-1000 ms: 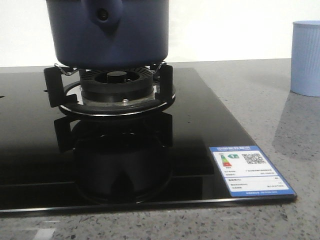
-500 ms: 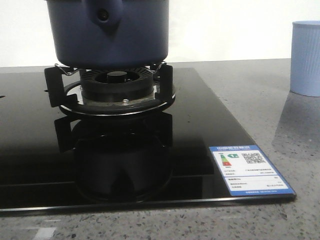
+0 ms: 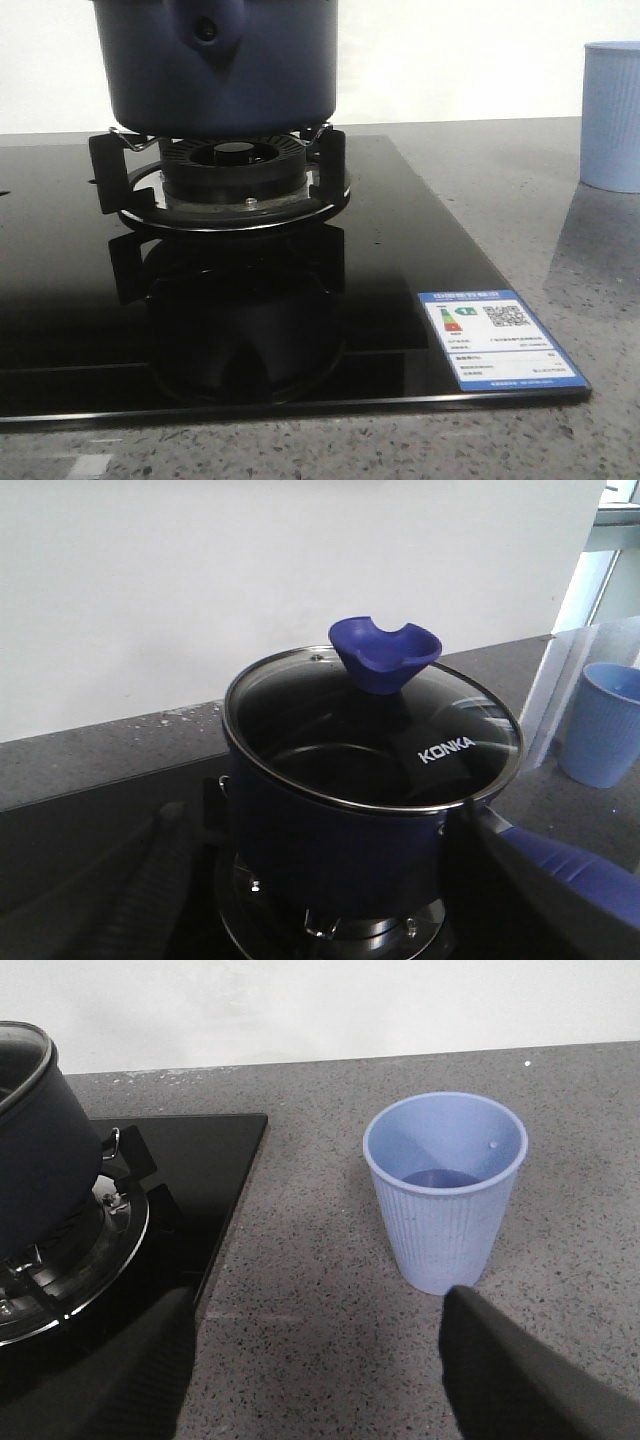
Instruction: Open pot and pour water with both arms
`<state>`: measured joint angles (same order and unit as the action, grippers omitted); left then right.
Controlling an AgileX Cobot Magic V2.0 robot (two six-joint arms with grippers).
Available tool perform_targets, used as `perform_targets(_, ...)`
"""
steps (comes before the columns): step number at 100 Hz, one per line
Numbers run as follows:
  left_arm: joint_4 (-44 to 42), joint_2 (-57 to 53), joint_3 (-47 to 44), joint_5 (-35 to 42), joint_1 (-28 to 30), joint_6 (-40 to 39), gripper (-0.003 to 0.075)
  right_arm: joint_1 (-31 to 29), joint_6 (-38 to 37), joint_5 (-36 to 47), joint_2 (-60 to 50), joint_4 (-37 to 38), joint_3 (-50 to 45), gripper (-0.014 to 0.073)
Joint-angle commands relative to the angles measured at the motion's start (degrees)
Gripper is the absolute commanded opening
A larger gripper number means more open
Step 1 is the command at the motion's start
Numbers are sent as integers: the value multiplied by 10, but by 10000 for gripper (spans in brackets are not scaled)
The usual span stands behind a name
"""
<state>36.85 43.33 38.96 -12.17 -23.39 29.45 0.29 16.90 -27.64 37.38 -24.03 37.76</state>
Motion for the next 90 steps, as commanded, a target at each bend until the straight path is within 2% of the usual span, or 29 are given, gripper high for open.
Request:
perform_targets(1,13,32,29,71,-32,2,533,2,7,35,2,-2,21,483)
perform_targets(21,13,124,72,101,-68,2,533,2,7,36,2,-2,21,483)
perform_targets(49,13,232,152,106,-69,2,538,2,7,36,2,-2,21,483)
perform_targets(90,11,315,225,99,-69,27,538,2,7,37,2,-2,21,483)
